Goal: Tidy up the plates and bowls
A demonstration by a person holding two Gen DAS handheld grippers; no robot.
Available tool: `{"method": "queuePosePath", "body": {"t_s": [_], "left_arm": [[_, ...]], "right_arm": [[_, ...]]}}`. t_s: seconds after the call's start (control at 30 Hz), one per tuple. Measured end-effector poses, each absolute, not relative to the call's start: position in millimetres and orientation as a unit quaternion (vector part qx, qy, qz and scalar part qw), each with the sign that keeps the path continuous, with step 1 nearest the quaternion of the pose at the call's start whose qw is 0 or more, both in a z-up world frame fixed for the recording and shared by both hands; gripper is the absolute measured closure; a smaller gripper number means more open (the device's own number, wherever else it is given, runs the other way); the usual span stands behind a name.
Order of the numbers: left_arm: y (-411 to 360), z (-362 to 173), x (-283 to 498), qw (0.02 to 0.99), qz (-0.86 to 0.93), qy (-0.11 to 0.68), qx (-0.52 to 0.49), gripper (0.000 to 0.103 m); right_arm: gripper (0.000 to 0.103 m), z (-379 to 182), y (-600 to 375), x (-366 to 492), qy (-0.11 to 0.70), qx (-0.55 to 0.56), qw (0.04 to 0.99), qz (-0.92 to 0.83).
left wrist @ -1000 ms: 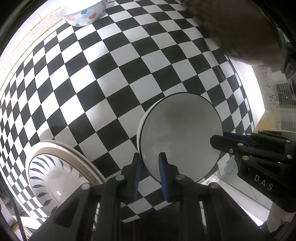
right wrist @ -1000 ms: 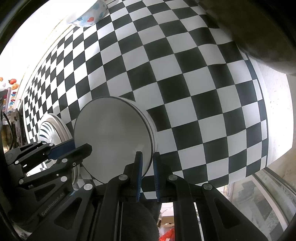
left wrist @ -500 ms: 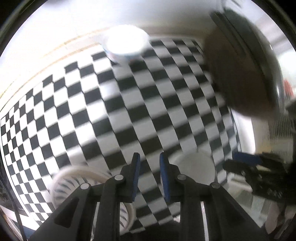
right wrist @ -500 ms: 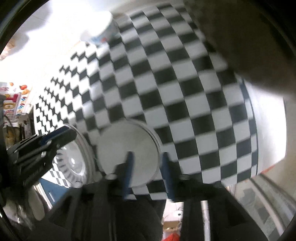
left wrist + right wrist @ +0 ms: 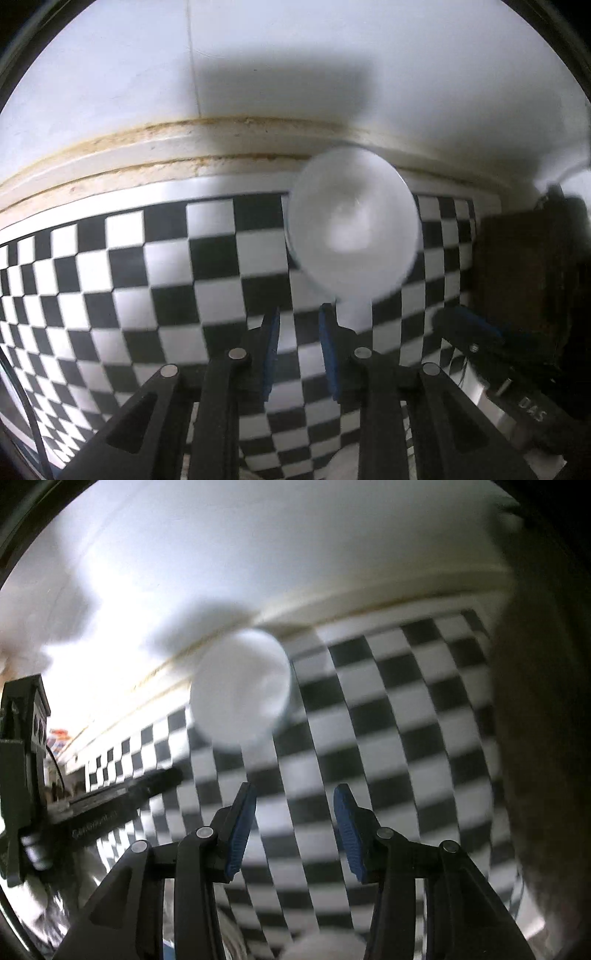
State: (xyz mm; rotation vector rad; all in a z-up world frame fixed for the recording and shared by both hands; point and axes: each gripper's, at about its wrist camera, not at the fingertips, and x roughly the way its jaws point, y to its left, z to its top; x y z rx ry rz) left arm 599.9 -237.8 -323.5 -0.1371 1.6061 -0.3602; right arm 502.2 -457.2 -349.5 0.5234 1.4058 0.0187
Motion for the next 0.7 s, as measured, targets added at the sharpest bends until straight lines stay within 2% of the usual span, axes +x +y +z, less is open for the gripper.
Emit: {"method": "queuePosePath", "body": {"t_s": [0.27, 0.3, 0.33, 0.37, 0.4, 0.7], "left_arm": [[-245.6, -362.0, 648.5, 0.653, -0.149, 0.740, -0.065, 0.084], [-246.7, -365.9, 653.2, 0.655, -0.147, 0.738, -0.064, 0.084], [-246.4, -367.5, 656.9, 0.655, -0.148, 0.738, -0.065, 0.084], [-247.0, -370.0, 658.1, 0.654, -0.150, 0.739, -0.064, 0.085], [-248.4, -370.6, 656.2, 0.653, -0.152, 0.739, -0.063, 0.088], [-258.3, -350.5, 634.9, 0.674, -0.170, 0.718, -0.031, 0.088]], "right_arm": [[0.057, -408.2, -465.5, 571.9, 0.661, 0.290, 0.692, -0.004], [0.060, -414.8, -466.5, 576.3, 0.664, 0.294, 0.687, -0.003], [0.071, -420.1, -466.6, 579.7, 0.668, 0.297, 0.683, -0.004], [0.077, -424.1, -466.3, 582.5, 0.671, 0.297, 0.679, -0.004], [0.089, -428.1, -466.0, 584.8, 0.676, 0.295, 0.675, -0.005], [0.094, -428.7, -452.8, 587.6, 0.692, 0.263, 0.673, -0.011]]}}
